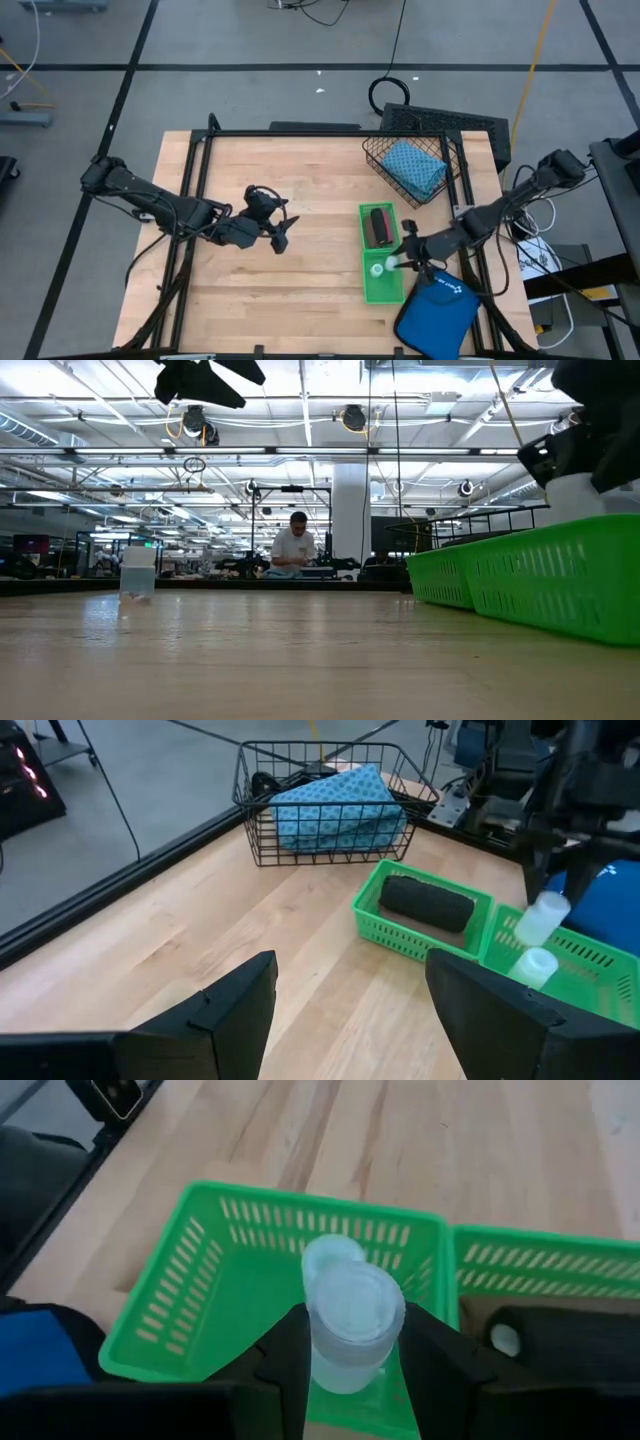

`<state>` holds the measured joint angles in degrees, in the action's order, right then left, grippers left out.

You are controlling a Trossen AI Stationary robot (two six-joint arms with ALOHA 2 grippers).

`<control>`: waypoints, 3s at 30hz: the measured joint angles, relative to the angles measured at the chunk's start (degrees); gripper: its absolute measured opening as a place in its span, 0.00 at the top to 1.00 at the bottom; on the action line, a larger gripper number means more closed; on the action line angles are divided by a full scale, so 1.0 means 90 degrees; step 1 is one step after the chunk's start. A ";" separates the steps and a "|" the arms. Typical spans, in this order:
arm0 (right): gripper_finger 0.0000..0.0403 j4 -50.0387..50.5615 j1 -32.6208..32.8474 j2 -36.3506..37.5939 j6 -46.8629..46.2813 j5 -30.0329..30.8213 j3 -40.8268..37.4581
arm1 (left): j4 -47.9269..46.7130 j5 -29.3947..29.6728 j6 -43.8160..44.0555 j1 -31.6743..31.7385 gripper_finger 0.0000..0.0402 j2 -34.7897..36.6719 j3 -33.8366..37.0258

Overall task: Pick & Place Medicine items
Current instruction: Put the left transparent pill bottle into the bottom green basket, then put the transparent pill bottle into the bottom green basket

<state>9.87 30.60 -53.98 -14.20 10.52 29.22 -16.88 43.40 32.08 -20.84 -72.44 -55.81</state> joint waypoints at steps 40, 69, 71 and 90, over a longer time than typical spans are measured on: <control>0.56 0.1629 0.0018 0.1782 0.1062 0.0042 -0.0105 | 0.0080 -0.0320 -0.0028 0.0031 0.34 0.0000 0.0000; 0.57 -0.0417 0.0018 0.4166 0.0090 -0.0012 -0.0098 | 0.0099 -0.0321 -0.0532 0.0830 0.34 0.0000 0.0000; 0.57 -0.0551 0.0018 0.4161 -0.0070 -0.0014 -0.0098 | 0.0099 -0.0323 -0.0530 0.0830 0.34 0.0000 0.0000; 0.57 -0.0593 0.0018 0.4142 -0.2421 -0.0508 -0.0915 | 0.0099 -0.0340 -0.0535 0.0830 0.34 0.0000 0.0000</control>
<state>4.54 30.76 -16.71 -35.99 5.95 20.98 -15.99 40.34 27.27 -13.37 -72.44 -55.81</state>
